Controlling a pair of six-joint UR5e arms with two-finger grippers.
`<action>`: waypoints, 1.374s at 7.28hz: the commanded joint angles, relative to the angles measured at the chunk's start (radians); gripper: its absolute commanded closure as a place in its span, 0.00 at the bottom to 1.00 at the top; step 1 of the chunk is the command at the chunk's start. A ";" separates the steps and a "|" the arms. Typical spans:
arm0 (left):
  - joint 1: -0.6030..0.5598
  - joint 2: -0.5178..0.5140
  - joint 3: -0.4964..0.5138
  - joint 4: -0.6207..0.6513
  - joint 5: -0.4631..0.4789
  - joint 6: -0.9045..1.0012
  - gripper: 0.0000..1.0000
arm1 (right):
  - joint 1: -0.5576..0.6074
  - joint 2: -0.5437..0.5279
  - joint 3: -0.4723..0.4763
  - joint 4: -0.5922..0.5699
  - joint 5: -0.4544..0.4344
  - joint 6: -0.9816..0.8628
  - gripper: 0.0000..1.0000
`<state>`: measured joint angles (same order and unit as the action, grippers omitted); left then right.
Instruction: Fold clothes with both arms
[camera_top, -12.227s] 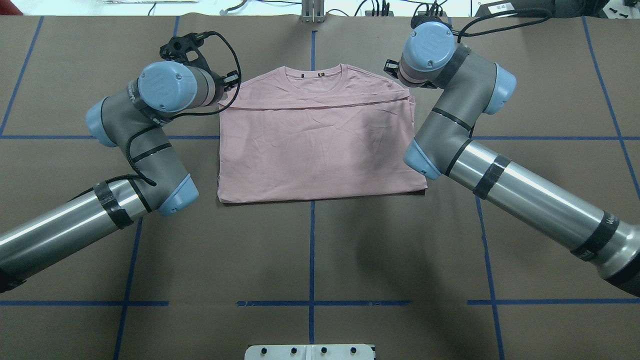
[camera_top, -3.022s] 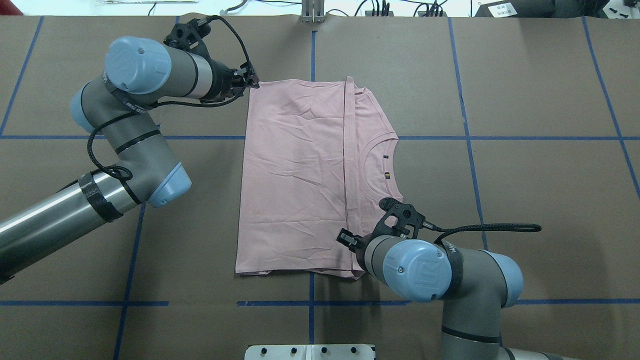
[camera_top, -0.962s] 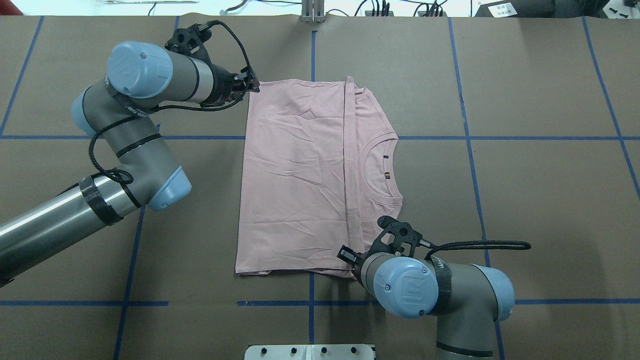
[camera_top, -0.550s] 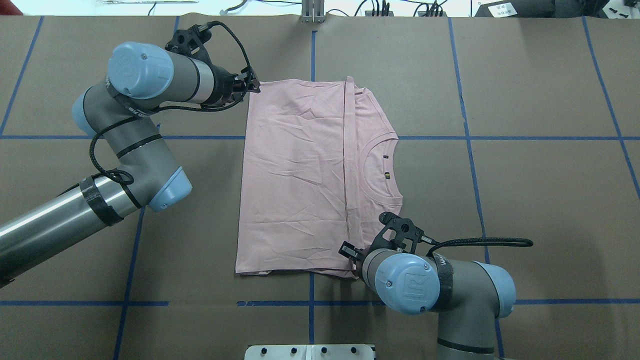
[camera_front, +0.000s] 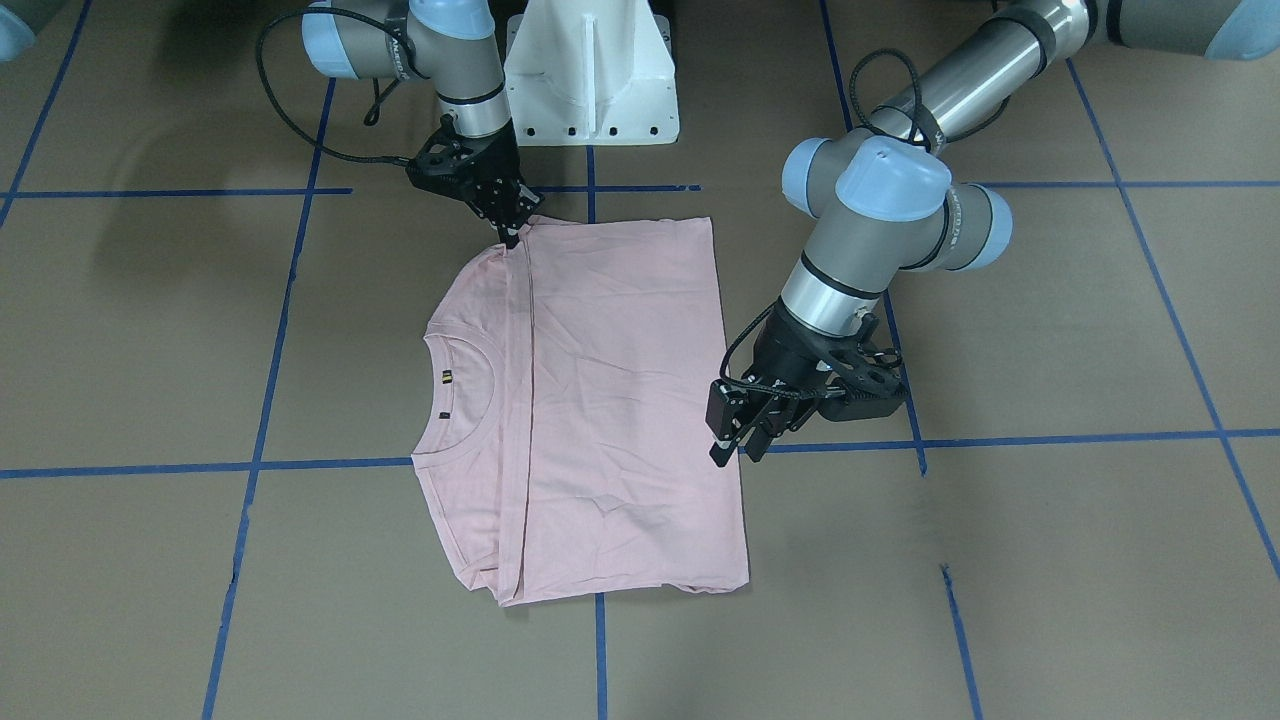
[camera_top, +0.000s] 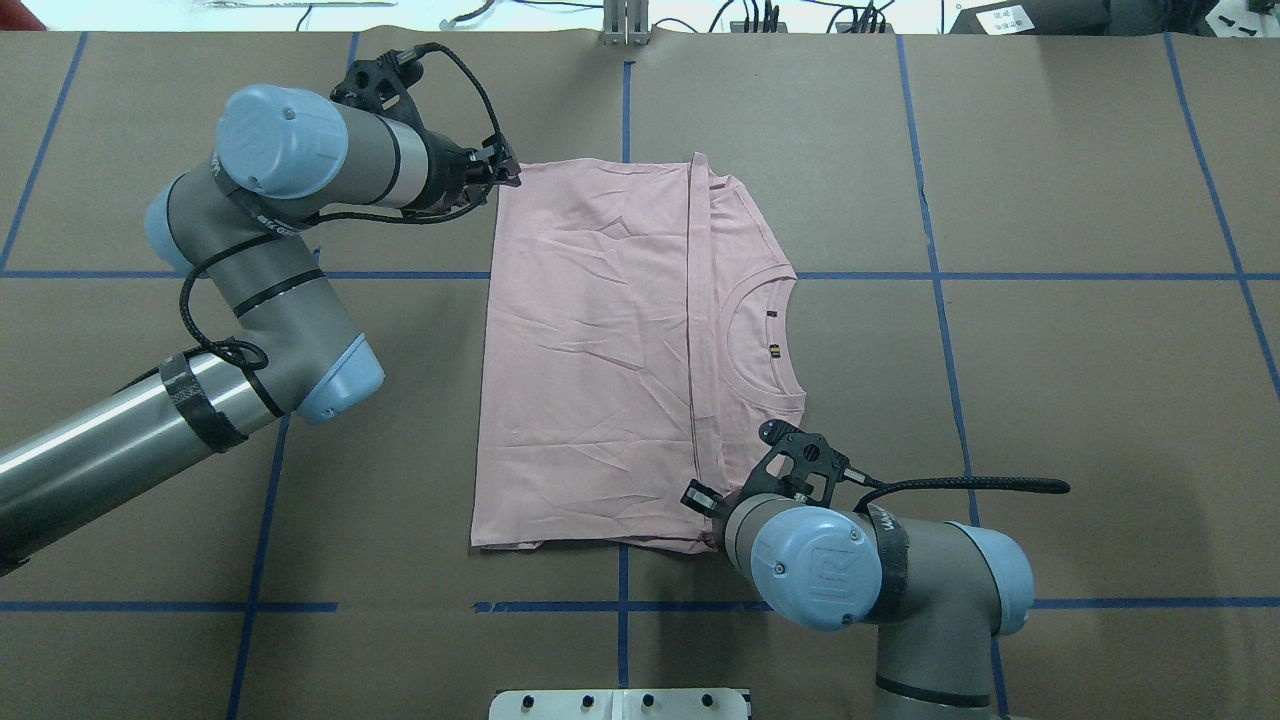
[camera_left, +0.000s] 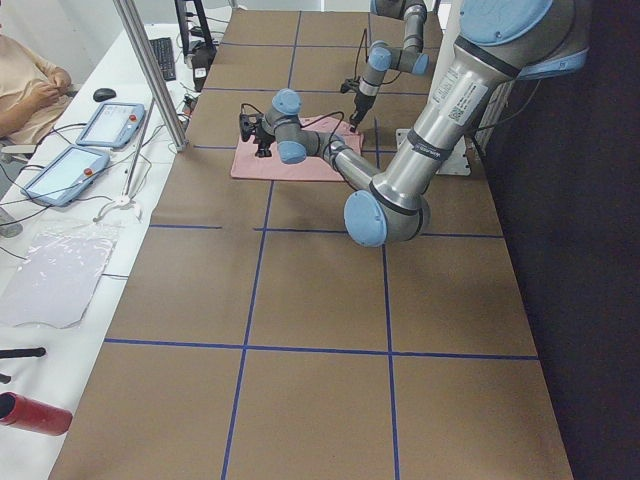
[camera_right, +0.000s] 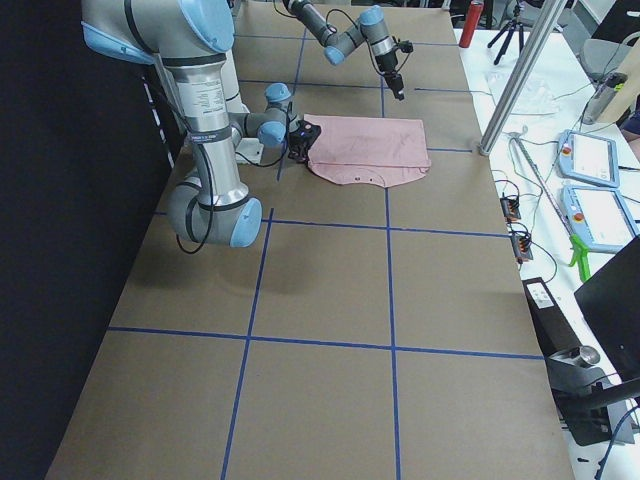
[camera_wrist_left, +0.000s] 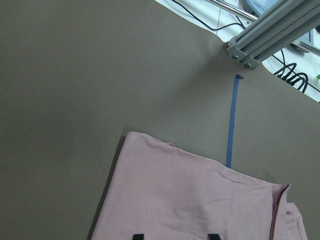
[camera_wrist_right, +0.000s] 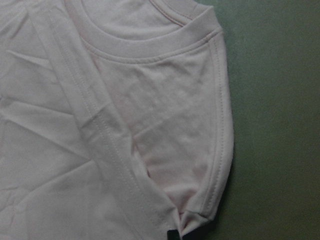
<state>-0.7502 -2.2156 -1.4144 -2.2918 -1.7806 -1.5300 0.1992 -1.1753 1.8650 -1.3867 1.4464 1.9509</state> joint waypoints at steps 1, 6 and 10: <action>0.021 0.063 -0.082 0.024 0.006 -0.066 0.47 | 0.006 0.000 0.028 0.000 0.002 -0.006 1.00; 0.490 0.315 -0.518 0.400 0.262 -0.433 0.38 | 0.017 -0.013 0.057 0.003 0.012 -0.015 1.00; 0.549 0.336 -0.503 0.417 0.282 -0.458 0.38 | 0.017 -0.010 0.057 0.003 0.014 -0.015 1.00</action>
<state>-0.2098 -1.8803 -1.9200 -1.8802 -1.4994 -1.9852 0.2165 -1.1864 1.9220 -1.3837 1.4598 1.9359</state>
